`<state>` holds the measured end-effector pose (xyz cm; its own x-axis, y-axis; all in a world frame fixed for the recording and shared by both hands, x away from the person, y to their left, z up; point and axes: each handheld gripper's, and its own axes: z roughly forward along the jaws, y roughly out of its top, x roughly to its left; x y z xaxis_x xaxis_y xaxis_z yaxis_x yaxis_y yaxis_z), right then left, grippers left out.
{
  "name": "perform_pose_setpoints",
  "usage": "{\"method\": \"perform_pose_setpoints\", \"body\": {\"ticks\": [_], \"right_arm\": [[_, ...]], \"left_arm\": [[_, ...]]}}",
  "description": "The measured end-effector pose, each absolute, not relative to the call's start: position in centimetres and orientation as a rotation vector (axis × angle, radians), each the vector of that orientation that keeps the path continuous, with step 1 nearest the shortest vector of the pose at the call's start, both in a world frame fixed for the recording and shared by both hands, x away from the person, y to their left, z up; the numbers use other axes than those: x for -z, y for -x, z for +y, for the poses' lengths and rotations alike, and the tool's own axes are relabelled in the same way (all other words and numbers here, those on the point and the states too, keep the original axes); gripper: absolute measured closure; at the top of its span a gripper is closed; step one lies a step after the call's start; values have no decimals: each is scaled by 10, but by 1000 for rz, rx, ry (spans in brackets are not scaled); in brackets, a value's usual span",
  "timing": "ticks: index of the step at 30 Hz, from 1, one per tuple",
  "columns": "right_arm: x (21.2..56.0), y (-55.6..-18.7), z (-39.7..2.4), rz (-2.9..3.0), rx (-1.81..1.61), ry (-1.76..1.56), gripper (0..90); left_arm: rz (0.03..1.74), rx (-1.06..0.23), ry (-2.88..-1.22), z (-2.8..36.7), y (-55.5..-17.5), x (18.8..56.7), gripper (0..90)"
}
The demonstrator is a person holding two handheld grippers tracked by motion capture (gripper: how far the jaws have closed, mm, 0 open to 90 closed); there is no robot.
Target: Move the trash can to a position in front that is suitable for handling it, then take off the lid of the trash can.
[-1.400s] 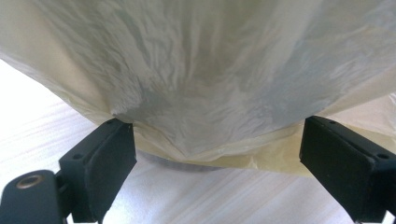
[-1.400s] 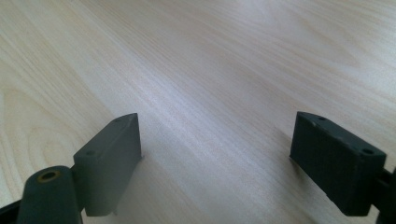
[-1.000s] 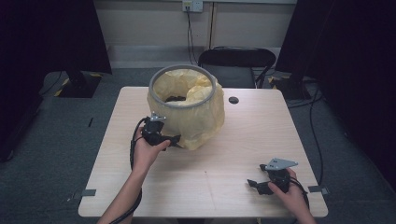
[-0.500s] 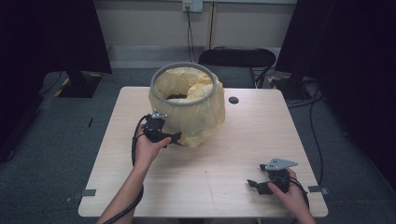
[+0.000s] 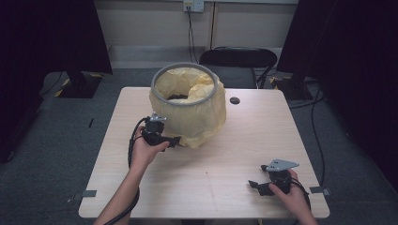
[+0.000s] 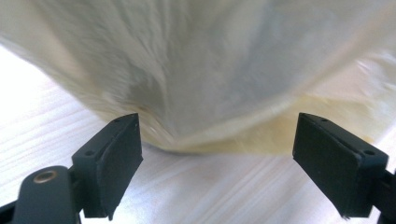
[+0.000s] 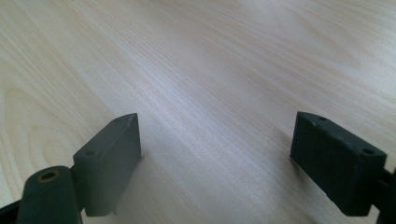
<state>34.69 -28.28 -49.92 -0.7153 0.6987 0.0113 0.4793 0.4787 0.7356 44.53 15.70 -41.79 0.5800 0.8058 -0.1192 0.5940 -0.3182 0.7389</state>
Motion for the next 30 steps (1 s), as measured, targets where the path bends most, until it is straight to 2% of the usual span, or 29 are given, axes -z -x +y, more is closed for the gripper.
{"method": "perform_pose_setpoints", "body": {"ticks": [11,30], "right_arm": [[499,-347,-282,2437,-1072,-997,154],[499,-347,-282,2437,-1070,-995,153]], "left_arm": [[1081,-243,-2157,163,-433,417,151],[1078,-224,-2195,180,-425,406,153]]}}
